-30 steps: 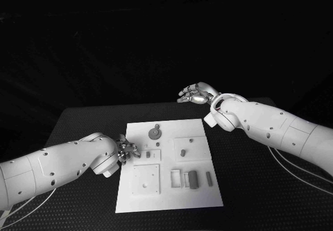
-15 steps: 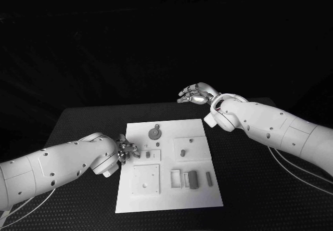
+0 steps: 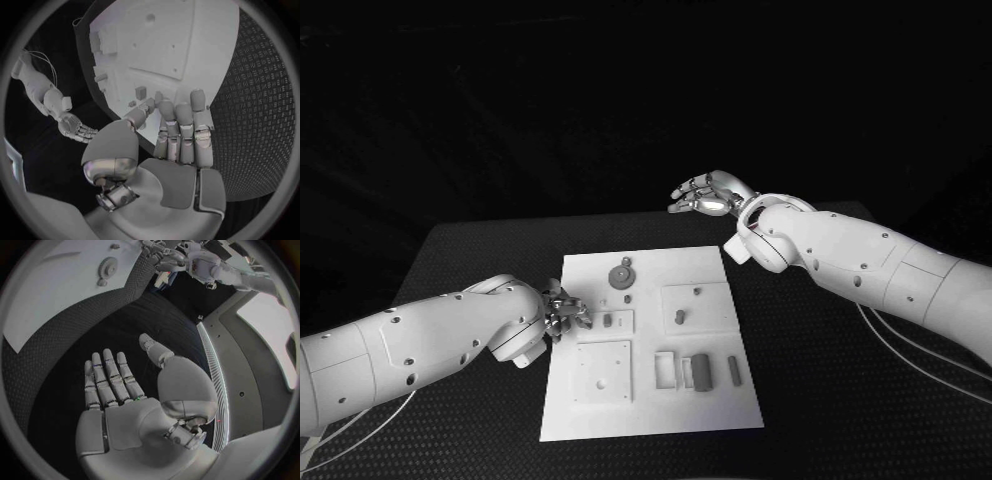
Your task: Assemble the parts on the task board
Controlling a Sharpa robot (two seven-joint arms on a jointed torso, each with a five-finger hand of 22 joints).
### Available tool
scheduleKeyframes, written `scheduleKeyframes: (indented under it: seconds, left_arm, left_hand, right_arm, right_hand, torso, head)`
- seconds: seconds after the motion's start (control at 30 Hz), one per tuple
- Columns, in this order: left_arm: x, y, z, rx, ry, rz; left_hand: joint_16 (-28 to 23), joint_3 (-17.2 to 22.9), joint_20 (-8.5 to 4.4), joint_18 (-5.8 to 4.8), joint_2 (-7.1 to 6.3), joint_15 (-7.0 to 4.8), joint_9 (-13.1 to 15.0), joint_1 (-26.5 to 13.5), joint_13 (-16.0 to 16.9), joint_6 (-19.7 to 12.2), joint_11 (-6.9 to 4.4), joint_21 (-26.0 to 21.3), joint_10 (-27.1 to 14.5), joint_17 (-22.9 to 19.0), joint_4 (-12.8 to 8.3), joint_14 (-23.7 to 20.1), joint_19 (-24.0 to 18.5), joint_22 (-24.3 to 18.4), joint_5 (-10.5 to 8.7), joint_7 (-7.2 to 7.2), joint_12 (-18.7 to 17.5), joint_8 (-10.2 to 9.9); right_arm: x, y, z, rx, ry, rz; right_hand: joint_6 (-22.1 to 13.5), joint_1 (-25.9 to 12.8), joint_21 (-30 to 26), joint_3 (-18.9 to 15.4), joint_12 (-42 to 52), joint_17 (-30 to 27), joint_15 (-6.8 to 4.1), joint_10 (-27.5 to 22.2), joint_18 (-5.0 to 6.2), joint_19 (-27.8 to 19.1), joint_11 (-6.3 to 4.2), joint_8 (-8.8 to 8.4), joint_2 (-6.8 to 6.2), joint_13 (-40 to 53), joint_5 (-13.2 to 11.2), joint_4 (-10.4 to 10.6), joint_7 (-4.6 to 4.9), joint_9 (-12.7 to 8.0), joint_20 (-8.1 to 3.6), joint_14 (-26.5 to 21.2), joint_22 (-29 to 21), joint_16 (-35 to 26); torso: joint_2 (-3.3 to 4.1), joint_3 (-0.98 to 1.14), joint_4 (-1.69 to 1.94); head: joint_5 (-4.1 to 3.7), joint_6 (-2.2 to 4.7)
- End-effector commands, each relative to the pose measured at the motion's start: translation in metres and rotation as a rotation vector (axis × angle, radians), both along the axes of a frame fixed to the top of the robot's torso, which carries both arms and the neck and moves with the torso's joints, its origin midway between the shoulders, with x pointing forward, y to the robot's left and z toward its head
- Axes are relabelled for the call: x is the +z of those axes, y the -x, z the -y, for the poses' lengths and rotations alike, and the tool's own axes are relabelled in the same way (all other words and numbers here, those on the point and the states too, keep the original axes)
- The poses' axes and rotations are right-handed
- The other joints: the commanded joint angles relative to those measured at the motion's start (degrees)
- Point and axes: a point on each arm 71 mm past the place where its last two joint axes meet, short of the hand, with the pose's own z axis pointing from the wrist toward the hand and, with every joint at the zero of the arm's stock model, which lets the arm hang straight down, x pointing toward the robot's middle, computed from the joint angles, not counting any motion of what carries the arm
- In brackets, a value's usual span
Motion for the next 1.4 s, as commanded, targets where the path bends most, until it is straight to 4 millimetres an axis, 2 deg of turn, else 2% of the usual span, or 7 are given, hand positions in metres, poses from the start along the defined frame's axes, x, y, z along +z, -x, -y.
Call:
scheduleKeyframes:
  seconds: [0.03,0.47,0.5,0.57,0.63,0.7,1.4]
  left_arm:
    - [-0.0018,0.002,0.0023,-0.027,-0.009,-0.022]
    - [-0.0014,0.0009,0.0016,-0.018,-0.005,-0.011]
    - [-0.0012,0.0005,0.0012,-0.013,-0.004,-0.006]
    - [-0.001,0.0,0.0008,-0.008,-0.002,-0.001]
    - [-0.0009,-0.0002,0.0005,-0.008,-0.004,0.001]
    - [-0.0009,-0.0002,0.0005,-0.009,-0.004,0.0]
    - [0.0014,-0.0025,0.0015,-0.018,-0.008,0.05]
  left_hand:
    - [0.1,-0.3,-0.14,-0.39,-1.11,-0.15,5.7,-0.4,0.1,1.6,-0.76,0.2,0.3,-0.1,0.7,0.1,0.0,1.1,-0.12,-0.91,-0.1,3.3]
    - [0.1,-1.0,-0.21,-0.35,-3.91,-0.22,5.6,-1.7,0.4,1.7,-0.82,0.2,0.4,-0.1,2.5,0.2,0.1,1.1,-0.2,-0.96,-0.3,3.2]
    - [0.1,-0.9,-0.23,-0.33,-3.64,-0.24,5.6,-1.5,0.4,1.7,-0.85,0.3,0.4,-0.1,2.4,0.2,0.1,1.1,-0.22,-0.97,-0.2,3.2]
    - [0.2,-0.6,-0.27,-0.28,-1.69,-0.32,5.6,-0.1,0.6,1.8,-0.93,0.3,0.5,0.0,1.5,0.2,0.1,1.1,-0.44,-1.02,-0.2,3.3]
    - [0.3,-0.4,-0.26,-0.31,-0.31,-0.31,5.7,0.9,0.7,1.8,-0.93,0.4,0.5,0.0,0.5,0.2,0.1,1.1,-0.55,-1.01,-0.2,3.3]
    - [0.3,-0.2,-0.26,-0.32,0.43,-0.29,5.7,1.5,0.8,1.8,-0.89,0.4,0.4,0.0,-0.2,0.2,0.0,1.1,-0.76,-1.02,-0.2,3.3]
    - [0.3,0.0,-0.24,-0.36,1.2,-0.22,5.7,2.7,0.8,1.7,-0.87,0.5,0.5,0.0,-1.4,0.2,0.0,1.1,-0.83,-1.0,-0.4,3.3]
  right_arm:
    - [-0.0003,0.0005,-0.0018,0.015,-0.002,-0.001]
    - [-0.0004,0.0006,-0.0025,0.018,-0.002,-0.003]
    - [-0.0005,0.0006,-0.0024,0.018,-0.002,-0.003]
    - [-0.0004,0.0006,-0.0025,0.018,-0.002,-0.003]
    - [-0.0004,0.0006,-0.0026,0.018,-0.003,-0.003]
    - [-0.0005,0.0006,-0.0026,0.018,-0.003,-0.003]
    - [-0.0005,0.0005,-0.0028,0.019,-0.003,-0.003]
  right_hand:
    - [-0.3,-0.5,-0.4,0.1,-0.4,-0.1,0.16,0.3,-0.83,0.2,-0.04,0.2,-0.11,-0.1,-0.1,0.3,3.67,-0.1,0.2,0.4,0.1,-0.3]
    - [-0.3,-0.5,-0.4,0.1,-0.4,-0.1,0.16,0.3,-0.83,0.2,-0.03,0.22,-0.1,-0.1,-0.1,0.3,3.67,-0.1,0.2,0.3,0.1,-0.3]
    - [-0.3,-0.5,-0.4,0.1,-0.4,-0.1,0.16,0.3,-0.83,0.2,-0.03,0.22,-0.1,-0.1,-0.1,0.3,3.67,-0.1,0.2,0.3,0.1,-0.3]
    - [-0.3,-0.5,-0.4,0.1,-0.4,-0.1,0.17,0.3,-0.83,0.2,-0.03,0.22,-0.1,-0.1,-0.1,0.3,3.67,-0.1,0.2,0.3,0.1,-0.3]
    - [-0.3,-0.5,-0.4,0.1,-0.4,-0.1,0.17,0.3,-0.83,0.2,-0.03,0.22,-0.1,-0.1,-0.1,0.3,3.67,-0.1,0.21,0.3,0.1,-0.3]
    - [-0.3,-0.5,-0.4,0.1,-0.5,-0.1,0.17,0.3,-0.84,0.2,-0.03,0.23,-0.1,-0.1,-0.1,0.3,3.67,-0.1,0.21,0.3,0.1,-0.3]
    - [-0.3,-0.6,-0.5,0.1,-0.5,-0.1,0.18,0.3,-0.84,0.2,-0.03,0.25,-0.05,-0.1,-0.1,0.3,3.67,-0.1,0.23,0.3,0.2,-0.3]
  torso:
    - [0.0,0.02,0.04]
    - [0.02,0.0,0.02]
    - [0.02,-0.01,0.01]
    - [0.02,-0.02,0.02]
    - [0.01,-0.02,0.02]
    - [0.01,-0.02,0.01]
    - [0.01,0.0,0.02]
  head:
    - [0.01,0.0]
    - [0.03,-0.02]
    - [0.02,-0.01]
    - [0.02,-0.01]
    - [0.04,0.0]
    - [0.01,-0.01]
    - [-0.01,0.05]
